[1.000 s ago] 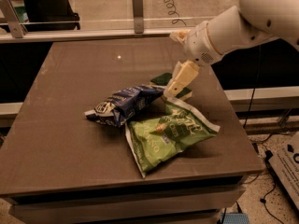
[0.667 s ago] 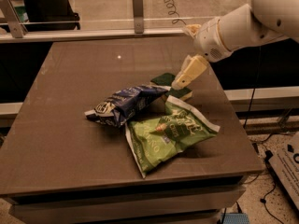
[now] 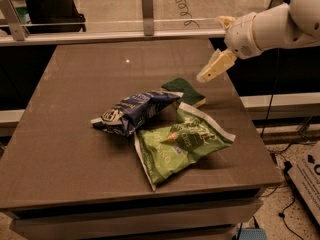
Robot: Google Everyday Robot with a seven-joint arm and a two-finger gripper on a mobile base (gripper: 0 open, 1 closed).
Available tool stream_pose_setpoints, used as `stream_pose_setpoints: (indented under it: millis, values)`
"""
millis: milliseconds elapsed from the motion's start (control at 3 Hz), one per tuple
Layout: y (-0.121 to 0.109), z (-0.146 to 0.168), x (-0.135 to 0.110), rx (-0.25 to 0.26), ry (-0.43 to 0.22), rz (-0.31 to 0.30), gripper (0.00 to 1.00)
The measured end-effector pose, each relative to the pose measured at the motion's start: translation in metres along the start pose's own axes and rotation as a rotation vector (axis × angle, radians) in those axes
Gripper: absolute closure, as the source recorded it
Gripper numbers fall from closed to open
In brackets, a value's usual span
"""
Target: Move blue chip bag near green jalapeno chip bag
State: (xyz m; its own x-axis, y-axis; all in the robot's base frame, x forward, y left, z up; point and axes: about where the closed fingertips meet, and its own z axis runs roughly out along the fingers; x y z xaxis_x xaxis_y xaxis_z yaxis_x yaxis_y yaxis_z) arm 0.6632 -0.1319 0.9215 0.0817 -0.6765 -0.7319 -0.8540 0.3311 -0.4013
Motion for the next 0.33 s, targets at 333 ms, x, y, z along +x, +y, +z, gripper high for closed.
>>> stream_pose_setpoints:
  millis: [333]
  values:
    - [0.0,0.0001,0.0,0.0,0.0,0.0,0.0]
